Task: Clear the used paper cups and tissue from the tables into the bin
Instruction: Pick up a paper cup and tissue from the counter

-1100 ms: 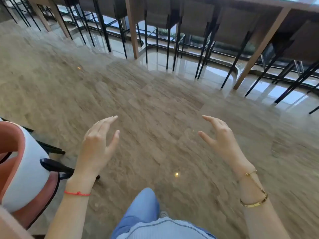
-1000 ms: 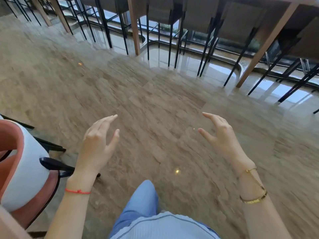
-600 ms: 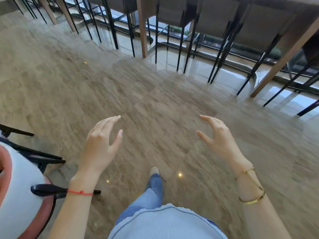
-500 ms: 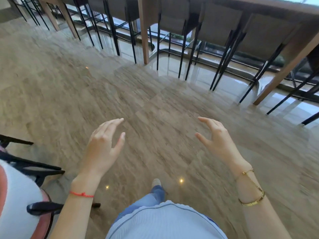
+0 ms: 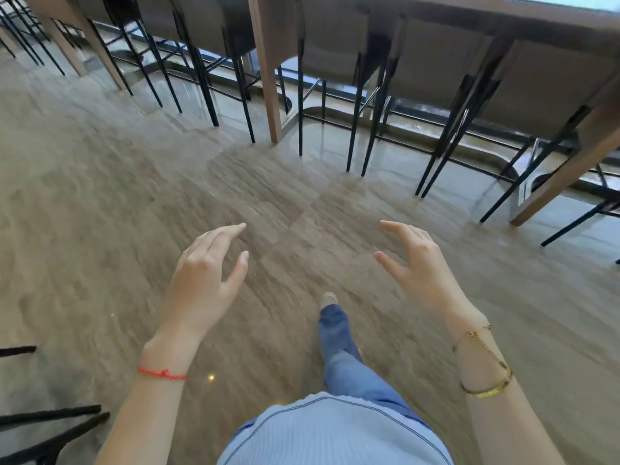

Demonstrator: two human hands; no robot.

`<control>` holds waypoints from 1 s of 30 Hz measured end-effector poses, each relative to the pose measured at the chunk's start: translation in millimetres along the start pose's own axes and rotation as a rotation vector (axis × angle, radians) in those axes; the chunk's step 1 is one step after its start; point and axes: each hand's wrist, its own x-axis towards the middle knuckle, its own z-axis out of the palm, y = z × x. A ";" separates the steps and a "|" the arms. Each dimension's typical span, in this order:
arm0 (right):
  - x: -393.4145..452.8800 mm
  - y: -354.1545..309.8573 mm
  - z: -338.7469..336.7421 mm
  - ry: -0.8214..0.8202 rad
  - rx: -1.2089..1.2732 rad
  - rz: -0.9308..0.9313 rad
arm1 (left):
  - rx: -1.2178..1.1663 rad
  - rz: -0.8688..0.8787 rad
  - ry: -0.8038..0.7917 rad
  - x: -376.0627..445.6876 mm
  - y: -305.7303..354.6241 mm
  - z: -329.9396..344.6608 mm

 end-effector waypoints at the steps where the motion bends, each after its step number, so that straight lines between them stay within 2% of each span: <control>1: 23.3 2.5 2.8 -0.005 0.001 0.000 | -0.003 0.000 -0.002 20.8 -6.8 6.7; 15: 398.4 -2.4 -13.8 -0.027 -0.057 -0.131 | 0.014 -0.051 0.142 347.9 -79.9 46.1; 24: 577.3 -6.2 25.2 -0.051 -0.028 -0.133 | 0.011 -0.101 0.141 504.1 -146.5 71.9; 30: 711.2 -22.7 52.2 -0.025 -0.011 -0.103 | -0.005 -0.077 0.095 640.1 -193.8 76.2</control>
